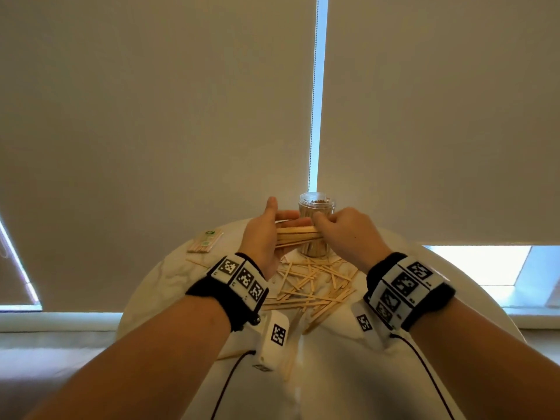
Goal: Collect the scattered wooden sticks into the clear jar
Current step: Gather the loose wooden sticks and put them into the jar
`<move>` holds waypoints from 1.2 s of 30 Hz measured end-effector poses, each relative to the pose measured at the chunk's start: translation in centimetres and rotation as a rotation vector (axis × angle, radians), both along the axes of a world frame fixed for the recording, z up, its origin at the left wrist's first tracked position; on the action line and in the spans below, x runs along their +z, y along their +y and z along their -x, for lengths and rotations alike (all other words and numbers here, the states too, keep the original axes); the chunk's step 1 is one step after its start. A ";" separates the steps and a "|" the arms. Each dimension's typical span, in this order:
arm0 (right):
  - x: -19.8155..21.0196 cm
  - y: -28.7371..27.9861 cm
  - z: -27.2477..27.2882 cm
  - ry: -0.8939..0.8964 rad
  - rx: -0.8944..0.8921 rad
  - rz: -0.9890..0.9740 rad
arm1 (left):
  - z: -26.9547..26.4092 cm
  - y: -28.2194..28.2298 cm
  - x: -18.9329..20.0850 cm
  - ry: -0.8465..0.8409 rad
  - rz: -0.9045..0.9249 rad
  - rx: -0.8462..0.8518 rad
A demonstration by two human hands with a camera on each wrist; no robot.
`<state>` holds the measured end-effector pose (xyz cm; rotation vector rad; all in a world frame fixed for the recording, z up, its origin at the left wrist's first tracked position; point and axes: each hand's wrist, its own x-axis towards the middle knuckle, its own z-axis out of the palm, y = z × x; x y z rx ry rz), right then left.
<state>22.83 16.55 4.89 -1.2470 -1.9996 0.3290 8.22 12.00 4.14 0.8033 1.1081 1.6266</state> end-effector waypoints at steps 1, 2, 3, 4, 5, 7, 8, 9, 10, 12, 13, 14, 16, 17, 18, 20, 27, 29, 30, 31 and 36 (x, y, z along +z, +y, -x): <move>-0.1 0.2 0.0 0.002 0.009 0.004 | 0.2 0.4 0.0 0.014 0.000 0.002; -0.2 0.4 0.0 0.014 0.015 0.005 | 0.4 0.8 0.0 0.026 0.000 -0.002; -0.3 0.7 -0.1 0.027 0.016 0.011 | 0.5 1.2 -0.1 0.034 -0.003 -0.010; -0.3 1.2 -0.2 0.035 0.013 0.024 | 0.5 1.7 -0.1 0.033 -0.013 -0.025; -0.2 1.8 -0.3 0.039 0.004 0.040 | 0.6 2.2 -0.2 0.027 -0.030 -0.033; 0.4 3.5 -0.9 0.028 -0.034 0.046 | 1.0 3.5 -0.3 0.011 -0.068 -0.005; 0.9 4.5 -1.4 0.016 -0.065 0.033 | 1.5 4.4 -0.5 0.020 -0.073 0.035; 1.5 5.6 -1.8 0.005 -0.101 0.015 | 1.9 5.3 -0.7 0.054 -0.062 0.082; 2.4 6.8 -2.2 -0.004 -0.139 -0.003 | 2.3 6.3 -0.9 0.104 -0.044 0.118; 4.4 9.4 -2.9 -0.039 -0.224 -0.042 | 3.0 8.8 -1.4 0.243 -0.013 0.150; 5.3 11.1 -3.0 -0.075 -0.271 -0.069 | 3.2 10.2 -1.7 0.341 -0.006 0.145; 6.2 12.7 -3.0 -0.121 -0.315 -0.096 | 3.4 11.6 -1.9 0.444 -0.003 0.120; 7.4 15.9 -2.4 -0.231 -0.384 -0.133 | 3.5 14.3 -2.4 0.599 -0.011 0.033; 7.7 17.2 -1.9 -0.296 -0.400 -0.145 | 3.3 15.6 -2.6 0.642 -0.021 -0.002; 7.8 18.4 -1.3 -0.361 -0.400 -0.153 | 3.0 16.7 -2.8 0.672 -0.030 -0.025; 7.6 20.2 0.0 -0.478 -0.368 -0.175 | 2.4 19.4 -3.7 0.720 -0.031 -0.045; 6.0 23.3 3.4 -0.731 -0.249 -0.196 | 1.4 24.5 -7.9 0.644 -0.037 -0.078; 6.1 23.6 3.9 -0.780 -0.226 -0.213 | 1.6 24.6 -8.2 0.634 -0.049 -0.079; 6.3 23.6 4.1 -0.801 -0.201 -0.202 | 1.5 24.6 -8.2 0.633 -0.051 -0.082; 6.6 23.5 4.3 -0.819 -0.164 -0.185 | 1.4 24.5 -8.1 0.632 -0.049 -0.082; 7.1 22.8 5.3 -0.890 -0.087 -0.200 | 1.3 24.0 -7.9 0.641 -0.061 -0.068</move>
